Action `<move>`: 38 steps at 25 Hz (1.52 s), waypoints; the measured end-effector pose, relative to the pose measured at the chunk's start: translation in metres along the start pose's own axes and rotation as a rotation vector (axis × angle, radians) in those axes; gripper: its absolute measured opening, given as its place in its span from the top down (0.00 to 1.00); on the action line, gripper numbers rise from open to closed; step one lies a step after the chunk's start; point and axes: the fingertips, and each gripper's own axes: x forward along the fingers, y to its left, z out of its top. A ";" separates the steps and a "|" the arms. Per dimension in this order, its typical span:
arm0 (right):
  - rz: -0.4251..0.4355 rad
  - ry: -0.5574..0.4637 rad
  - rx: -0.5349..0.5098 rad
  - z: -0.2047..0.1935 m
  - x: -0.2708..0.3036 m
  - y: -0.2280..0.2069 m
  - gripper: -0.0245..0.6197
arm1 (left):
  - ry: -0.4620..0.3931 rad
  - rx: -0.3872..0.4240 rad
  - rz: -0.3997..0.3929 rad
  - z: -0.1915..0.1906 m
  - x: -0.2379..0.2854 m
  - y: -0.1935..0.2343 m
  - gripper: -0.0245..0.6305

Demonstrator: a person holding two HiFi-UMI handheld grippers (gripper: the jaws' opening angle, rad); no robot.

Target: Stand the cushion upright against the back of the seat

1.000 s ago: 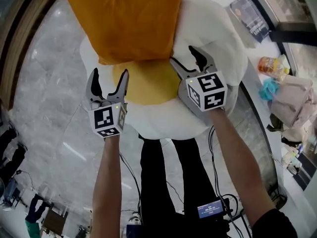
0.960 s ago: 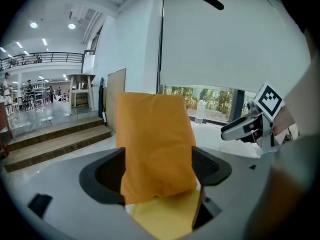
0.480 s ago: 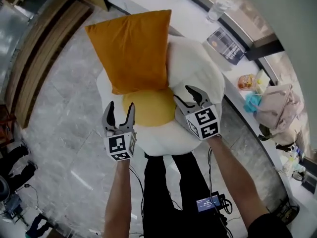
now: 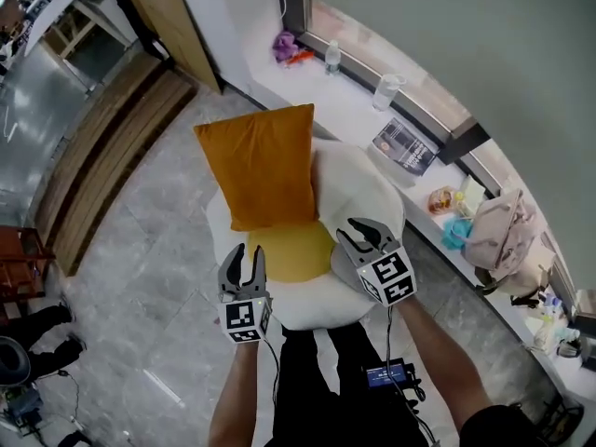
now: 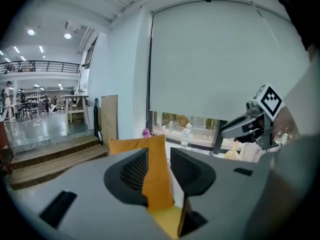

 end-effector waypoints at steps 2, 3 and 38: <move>0.027 -0.011 -0.036 0.019 -0.019 0.004 0.79 | -0.017 0.016 -0.009 0.022 -0.010 -0.007 0.75; 0.038 -0.019 -0.052 0.028 -0.028 0.006 0.82 | -0.028 0.023 -0.010 0.034 -0.015 -0.010 0.78; 0.227 -0.381 0.085 0.189 -0.181 0.099 0.94 | -0.218 -0.143 -0.248 0.199 -0.146 -0.062 0.94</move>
